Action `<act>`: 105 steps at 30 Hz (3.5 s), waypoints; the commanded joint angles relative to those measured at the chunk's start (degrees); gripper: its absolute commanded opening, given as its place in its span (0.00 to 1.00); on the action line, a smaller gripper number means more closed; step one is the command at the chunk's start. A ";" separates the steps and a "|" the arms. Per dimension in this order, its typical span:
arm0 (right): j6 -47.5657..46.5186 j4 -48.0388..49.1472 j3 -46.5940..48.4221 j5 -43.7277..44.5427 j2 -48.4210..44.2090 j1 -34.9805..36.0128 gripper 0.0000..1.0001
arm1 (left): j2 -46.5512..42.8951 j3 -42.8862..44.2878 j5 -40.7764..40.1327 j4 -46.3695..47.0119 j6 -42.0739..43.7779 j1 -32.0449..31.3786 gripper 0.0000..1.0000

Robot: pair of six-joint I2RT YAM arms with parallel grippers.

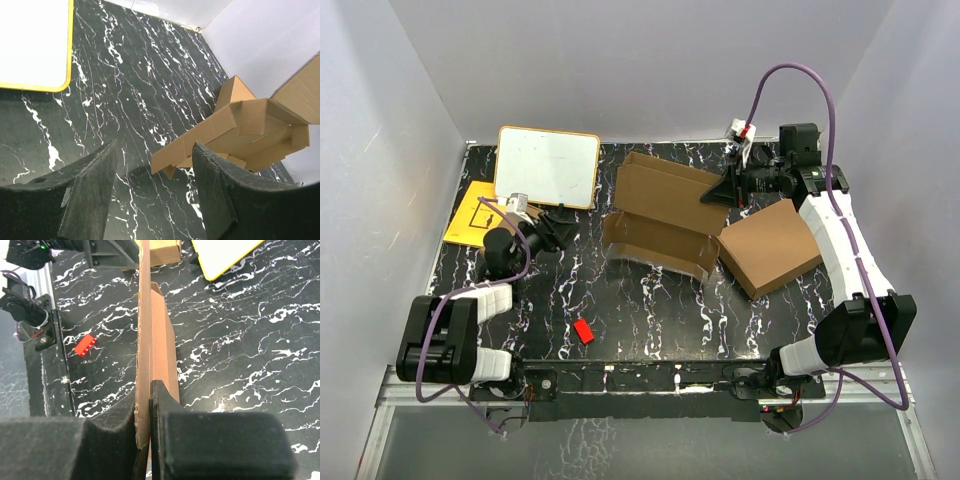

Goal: Fold the paper box

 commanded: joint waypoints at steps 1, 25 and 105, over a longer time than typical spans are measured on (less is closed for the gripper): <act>-3.74 1.42 -0.82 2.06 1.76 0.20 0.08 | 1.69 0.82 2.10 9.65 1.70 0.04 0.58; -13.16 -1.32 -1.88 5.90 6.36 0.50 0.08 | 19.74 2.81 5.60 24.50 5.03 -2.81 0.59; -11.52 -4.24 3.12 0.14 10.97 1.17 0.08 | 40.13 17.67 18.39 33.44 15.18 -12.50 0.69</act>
